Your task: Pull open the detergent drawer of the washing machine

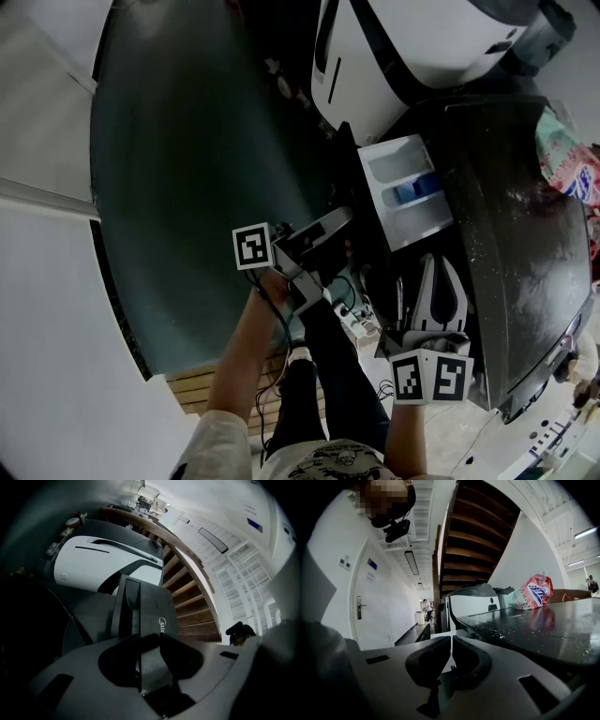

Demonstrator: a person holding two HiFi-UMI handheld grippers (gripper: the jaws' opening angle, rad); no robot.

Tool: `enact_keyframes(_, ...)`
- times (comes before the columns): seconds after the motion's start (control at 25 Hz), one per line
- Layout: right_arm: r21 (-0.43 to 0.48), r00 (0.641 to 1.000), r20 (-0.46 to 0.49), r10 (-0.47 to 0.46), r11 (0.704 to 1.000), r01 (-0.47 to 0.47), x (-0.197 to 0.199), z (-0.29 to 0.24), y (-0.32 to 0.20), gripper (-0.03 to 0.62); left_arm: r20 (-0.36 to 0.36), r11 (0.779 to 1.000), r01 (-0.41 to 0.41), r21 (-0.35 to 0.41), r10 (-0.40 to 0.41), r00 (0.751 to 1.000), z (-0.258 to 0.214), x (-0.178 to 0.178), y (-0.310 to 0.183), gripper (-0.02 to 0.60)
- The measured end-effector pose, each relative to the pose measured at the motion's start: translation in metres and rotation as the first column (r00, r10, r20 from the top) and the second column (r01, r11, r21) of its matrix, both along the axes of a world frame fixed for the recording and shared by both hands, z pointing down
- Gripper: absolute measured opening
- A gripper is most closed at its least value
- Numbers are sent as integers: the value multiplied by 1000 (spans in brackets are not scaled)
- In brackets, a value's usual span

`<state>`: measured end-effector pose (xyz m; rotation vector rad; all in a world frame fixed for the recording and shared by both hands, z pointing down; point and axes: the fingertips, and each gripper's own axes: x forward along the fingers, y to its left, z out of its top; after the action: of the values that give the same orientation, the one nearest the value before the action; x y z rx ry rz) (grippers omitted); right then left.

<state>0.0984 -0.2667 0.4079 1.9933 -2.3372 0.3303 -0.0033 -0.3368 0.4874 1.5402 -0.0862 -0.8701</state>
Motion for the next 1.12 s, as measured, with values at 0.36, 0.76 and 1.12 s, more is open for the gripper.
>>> enact_keyframes(0.36, -3, 1000, 1, -27, 1000, 27, -13, 1, 2, 29, -4, 1000, 18, -6, -18, 1000, 2, -11, 6, 144)
enact_keyframes(0.76, -9, 999, 2, -49, 999, 49, -20, 3, 6, 29, 11, 999, 40, 1, -40, 999, 4, -19, 9, 135)
enact_keyframes(1.12, -8, 999, -9, -47, 999, 47, -20, 1, 9, 35, 92, 997, 79, -7, -78, 993, 8, -23, 13, 129)
